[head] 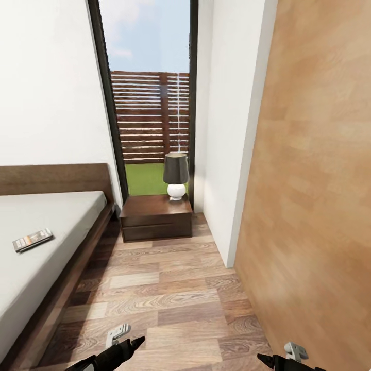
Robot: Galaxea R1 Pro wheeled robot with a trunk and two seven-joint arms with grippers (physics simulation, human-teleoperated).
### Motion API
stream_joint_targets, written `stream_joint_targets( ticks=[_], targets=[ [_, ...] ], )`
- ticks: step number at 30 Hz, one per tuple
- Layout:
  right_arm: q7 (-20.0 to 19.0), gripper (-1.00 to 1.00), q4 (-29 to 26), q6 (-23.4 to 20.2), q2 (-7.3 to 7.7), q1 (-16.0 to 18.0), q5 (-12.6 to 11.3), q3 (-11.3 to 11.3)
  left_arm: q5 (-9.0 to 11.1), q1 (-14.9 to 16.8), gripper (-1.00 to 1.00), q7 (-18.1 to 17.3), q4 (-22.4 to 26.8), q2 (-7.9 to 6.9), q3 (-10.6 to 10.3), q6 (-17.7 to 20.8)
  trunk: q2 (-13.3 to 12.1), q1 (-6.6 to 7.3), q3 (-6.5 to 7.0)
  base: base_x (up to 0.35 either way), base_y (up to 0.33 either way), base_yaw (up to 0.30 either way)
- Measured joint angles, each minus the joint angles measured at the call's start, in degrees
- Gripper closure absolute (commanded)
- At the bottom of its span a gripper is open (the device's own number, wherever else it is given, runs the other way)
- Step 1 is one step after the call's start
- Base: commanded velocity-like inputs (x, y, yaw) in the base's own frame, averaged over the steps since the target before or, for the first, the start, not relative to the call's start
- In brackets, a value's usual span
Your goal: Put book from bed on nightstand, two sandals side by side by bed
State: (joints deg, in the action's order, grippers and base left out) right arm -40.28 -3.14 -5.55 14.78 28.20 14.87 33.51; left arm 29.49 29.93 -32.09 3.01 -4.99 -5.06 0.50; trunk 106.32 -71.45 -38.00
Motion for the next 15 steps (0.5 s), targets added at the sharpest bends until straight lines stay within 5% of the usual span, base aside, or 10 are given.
stream_joint_targets(
  ticks=[15],
  targets=[
    [0.0, -1.00, 0.0, 0.0, 0.00, 0.0, 0.0, 0.0, 0.0, 0.0, -1.00, 0.0, 0.0, -0.09, 0.0, 0.0, 0.0, 0.00, 0.00, 0.122, -0.031, 0.000]
  ],
)
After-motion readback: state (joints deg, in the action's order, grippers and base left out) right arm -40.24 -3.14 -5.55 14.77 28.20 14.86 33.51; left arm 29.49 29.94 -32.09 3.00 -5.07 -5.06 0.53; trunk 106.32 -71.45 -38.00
